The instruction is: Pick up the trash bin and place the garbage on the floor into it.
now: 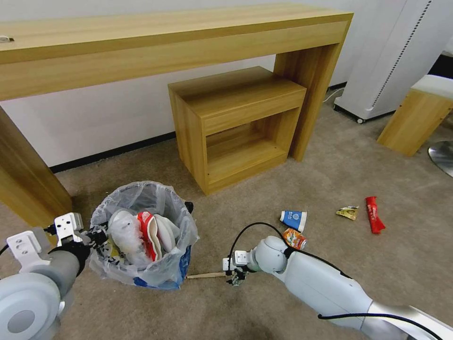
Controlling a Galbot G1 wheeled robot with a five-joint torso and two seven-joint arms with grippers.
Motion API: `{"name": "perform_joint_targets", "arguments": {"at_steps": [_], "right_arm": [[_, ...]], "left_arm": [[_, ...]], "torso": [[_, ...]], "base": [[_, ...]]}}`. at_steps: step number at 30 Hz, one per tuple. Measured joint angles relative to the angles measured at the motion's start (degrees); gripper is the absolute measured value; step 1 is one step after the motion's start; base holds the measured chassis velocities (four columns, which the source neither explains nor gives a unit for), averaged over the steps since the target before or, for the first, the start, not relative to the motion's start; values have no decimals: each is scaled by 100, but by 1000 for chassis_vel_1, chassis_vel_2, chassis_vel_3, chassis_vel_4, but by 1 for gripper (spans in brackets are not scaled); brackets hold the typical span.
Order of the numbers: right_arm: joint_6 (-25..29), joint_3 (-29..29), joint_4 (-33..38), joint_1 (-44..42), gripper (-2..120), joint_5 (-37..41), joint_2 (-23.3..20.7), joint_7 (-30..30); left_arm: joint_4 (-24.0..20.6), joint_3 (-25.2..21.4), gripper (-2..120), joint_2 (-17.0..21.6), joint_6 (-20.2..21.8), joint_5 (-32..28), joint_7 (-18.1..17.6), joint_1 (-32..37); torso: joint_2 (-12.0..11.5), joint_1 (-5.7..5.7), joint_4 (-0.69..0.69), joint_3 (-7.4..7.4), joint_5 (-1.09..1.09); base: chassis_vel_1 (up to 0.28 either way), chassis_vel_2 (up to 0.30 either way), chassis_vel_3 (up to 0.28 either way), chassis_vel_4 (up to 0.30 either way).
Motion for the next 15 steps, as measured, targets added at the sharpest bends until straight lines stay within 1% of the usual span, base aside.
{"name": "perform_joint_targets", "arguments": {"at_steps": [5,8,15], "right_arm": [[77,2,-156,-5,76,0,88,-4],[115,3,-237,-46,71,-10,117,-6],[150,-2,-286,-112,69,-26,118,-6]], "left_arm": [[5,-4,1,4,0,-2,0,-7],[6,-8,1,7,0,-3,0,-10],[2,-10,1,4,0,-1,0,1]], "torso": [[0,0,0,0,0],[0,0,0,0,0],[0,0,0,0,0]], "base": [[0,0,0,0],[0,0,0,0],[0,0,0,0]]}}
